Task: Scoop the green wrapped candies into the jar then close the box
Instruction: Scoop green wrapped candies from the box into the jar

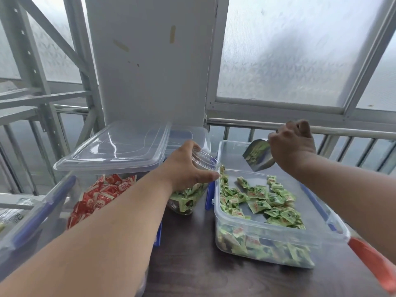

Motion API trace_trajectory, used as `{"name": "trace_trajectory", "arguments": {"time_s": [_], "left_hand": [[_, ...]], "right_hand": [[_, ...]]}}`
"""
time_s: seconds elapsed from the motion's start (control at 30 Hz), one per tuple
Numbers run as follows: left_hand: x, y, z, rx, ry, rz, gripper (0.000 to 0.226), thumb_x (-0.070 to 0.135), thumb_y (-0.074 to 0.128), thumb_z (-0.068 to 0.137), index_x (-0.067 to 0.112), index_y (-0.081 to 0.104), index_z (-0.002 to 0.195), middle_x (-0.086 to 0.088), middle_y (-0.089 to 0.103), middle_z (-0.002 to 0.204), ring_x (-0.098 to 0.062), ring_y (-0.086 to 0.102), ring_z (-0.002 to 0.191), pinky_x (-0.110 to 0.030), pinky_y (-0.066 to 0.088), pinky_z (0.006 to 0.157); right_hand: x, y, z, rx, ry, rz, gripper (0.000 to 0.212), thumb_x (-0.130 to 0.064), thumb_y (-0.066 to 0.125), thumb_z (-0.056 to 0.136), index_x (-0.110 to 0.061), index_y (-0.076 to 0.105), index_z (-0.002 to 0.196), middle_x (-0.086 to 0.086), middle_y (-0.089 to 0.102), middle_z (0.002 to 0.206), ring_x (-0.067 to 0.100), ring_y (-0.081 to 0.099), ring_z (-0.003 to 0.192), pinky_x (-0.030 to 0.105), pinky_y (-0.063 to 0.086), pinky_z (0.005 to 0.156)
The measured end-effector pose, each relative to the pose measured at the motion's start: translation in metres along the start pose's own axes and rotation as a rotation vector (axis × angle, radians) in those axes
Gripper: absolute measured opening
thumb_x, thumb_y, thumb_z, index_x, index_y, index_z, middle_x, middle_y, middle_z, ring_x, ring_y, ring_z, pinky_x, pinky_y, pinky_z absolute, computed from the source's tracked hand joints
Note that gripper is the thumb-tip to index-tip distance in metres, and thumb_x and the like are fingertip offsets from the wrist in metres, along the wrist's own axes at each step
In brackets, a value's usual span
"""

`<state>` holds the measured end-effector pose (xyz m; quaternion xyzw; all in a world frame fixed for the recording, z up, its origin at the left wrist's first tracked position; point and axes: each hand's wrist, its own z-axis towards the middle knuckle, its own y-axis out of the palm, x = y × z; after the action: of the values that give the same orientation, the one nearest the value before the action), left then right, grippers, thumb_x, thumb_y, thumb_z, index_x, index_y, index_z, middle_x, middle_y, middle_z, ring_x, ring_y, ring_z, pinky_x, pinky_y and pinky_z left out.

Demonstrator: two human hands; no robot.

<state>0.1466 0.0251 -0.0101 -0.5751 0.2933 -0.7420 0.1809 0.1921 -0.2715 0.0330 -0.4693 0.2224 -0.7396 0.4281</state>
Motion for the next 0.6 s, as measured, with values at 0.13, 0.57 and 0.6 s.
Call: {"name": "trace_trajectory", "arguments": {"time_s": [0.13, 0.57, 0.6], "left_hand": [[0.000, 0.001, 0.001, -0.001, 0.001, -0.007, 0.090, 0.052, 0.093, 0.077, 0.027, 0.045, 0.149, 0.014, 0.059, 0.125, 0.004, 0.056, 0.102, -0.006, 0.036, 0.073], [0.004, 0.001, -0.001, 0.016, -0.008, -0.017, 0.082, 0.052, 0.093, 0.077, 0.030, 0.048, 0.141, 0.019, 0.058, 0.114, 0.003, 0.060, 0.097, -0.015, 0.048, 0.069], [0.004, 0.001, -0.001, 0.015, -0.011, -0.018, 0.081, 0.051, 0.093, 0.077, 0.030, 0.048, 0.141, 0.019, 0.059, 0.114, 0.003, 0.060, 0.096, -0.015, 0.048, 0.069]], "right_hand": [[-0.021, 0.012, -0.002, -0.061, -0.029, 0.044, 0.039, -0.012, 0.045, 0.090, -0.030, 0.071, 0.112, 0.001, 0.065, 0.113, 0.026, 0.052, 0.118, 0.044, 0.028, 0.099], [-0.024, 0.041, -0.012, -0.511, -0.224, 0.540, 0.028, -0.032, 0.038, 0.111, -0.011, 0.057, 0.109, 0.015, 0.070, 0.113, 0.030, 0.063, 0.096, 0.034, 0.046, 0.080], [-0.025, 0.040, -0.012, -0.611, -0.159, 0.647, 0.040, -0.042, 0.037, 0.110, -0.009, 0.058, 0.106, 0.016, 0.074, 0.104, 0.031, 0.066, 0.088, 0.034, 0.048, 0.076]]}}
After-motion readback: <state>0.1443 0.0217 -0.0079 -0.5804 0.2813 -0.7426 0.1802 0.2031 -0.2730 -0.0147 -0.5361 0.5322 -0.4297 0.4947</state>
